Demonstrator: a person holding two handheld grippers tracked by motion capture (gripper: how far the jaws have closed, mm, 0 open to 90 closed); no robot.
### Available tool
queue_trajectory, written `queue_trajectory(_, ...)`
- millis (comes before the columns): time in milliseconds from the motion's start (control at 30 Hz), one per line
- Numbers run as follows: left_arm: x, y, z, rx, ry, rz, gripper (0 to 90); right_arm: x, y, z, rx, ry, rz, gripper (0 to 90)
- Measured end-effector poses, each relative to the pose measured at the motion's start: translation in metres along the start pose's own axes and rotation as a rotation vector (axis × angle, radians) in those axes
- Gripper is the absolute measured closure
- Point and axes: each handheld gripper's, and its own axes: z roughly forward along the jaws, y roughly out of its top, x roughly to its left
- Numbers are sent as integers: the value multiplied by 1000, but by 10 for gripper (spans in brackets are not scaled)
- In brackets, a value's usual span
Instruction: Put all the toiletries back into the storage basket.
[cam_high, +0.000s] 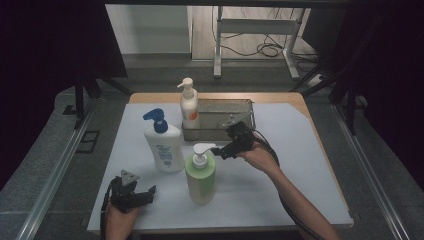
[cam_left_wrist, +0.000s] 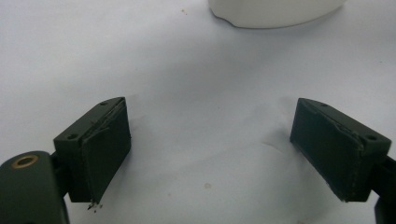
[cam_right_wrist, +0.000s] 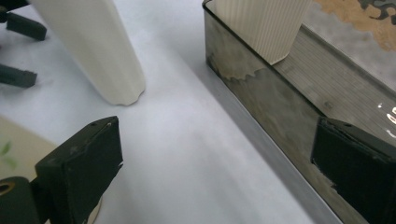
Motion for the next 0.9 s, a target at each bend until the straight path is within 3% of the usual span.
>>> queue_trajectory(300,0,0,0,0,0,0,120,13,-13,-19,2,19,-63,0)
queue_trajectory(900,0,0,0,0,0,0,120,39,-43,-40,-49,117,-98,0)
